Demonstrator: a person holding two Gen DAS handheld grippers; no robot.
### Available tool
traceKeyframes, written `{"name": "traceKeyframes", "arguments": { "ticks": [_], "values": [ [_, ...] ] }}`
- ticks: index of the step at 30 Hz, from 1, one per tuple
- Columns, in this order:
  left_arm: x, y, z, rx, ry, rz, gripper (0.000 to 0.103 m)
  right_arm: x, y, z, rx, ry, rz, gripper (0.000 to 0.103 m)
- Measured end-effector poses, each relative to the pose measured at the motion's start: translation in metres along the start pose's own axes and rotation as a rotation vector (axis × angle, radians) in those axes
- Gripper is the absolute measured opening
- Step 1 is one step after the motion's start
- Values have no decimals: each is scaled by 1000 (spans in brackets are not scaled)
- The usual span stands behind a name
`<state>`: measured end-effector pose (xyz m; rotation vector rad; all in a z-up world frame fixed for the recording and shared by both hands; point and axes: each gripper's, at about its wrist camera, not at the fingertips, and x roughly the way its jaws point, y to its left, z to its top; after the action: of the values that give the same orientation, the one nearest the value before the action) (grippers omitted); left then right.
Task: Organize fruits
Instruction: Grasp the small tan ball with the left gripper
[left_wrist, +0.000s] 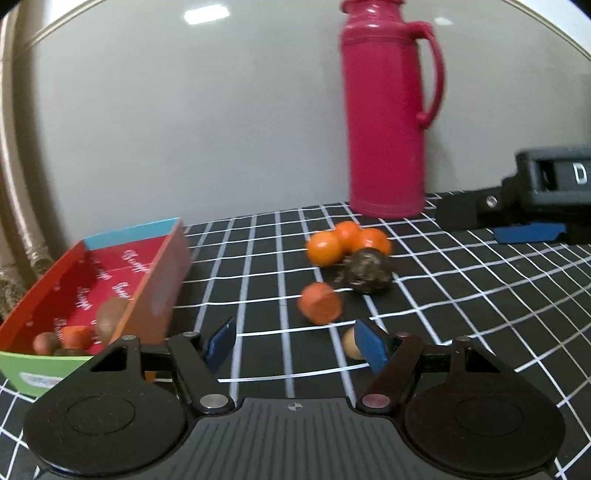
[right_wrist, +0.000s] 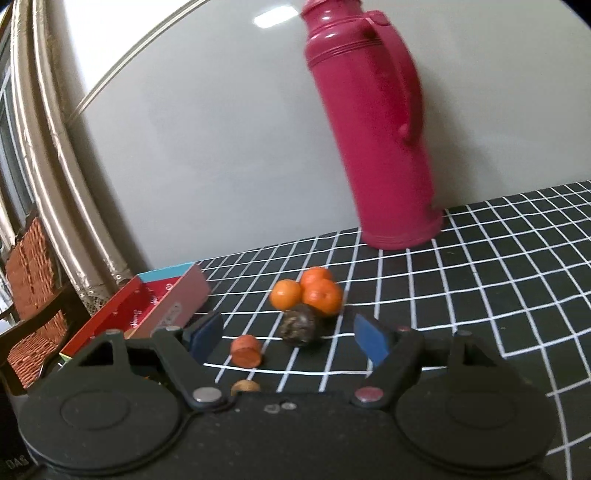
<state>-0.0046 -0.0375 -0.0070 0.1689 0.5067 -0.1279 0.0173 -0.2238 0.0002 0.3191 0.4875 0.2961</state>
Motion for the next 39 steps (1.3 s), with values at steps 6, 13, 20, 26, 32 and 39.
{"name": "traceKeyframes", "arguments": {
  "ticks": [6, 13, 20, 26, 32, 39],
  "values": [
    [7, -17, 0, 1, 14, -60, 71, -8, -11, 1, 18, -7, -4, 78],
    [15, -17, -2, -31, 66, -97, 50, -10, -12, 2, 29, -10, 5, 78],
    [25, -27, -1, -36, 73, -109, 50, -8, -9, 0, 22, 2, 13, 78],
    [32, -32, -4, -39, 112, -131, 26, -8, -10, 1, 26, 3, 16, 78],
    [29, -32, -3, -31, 86, -119, 26, -8, -10, 0, 26, 2, 20, 78],
    [24, -26, -1, -35, 63, -109, 26, -7, -9, 0, 25, 6, 22, 78]
  ]
}}
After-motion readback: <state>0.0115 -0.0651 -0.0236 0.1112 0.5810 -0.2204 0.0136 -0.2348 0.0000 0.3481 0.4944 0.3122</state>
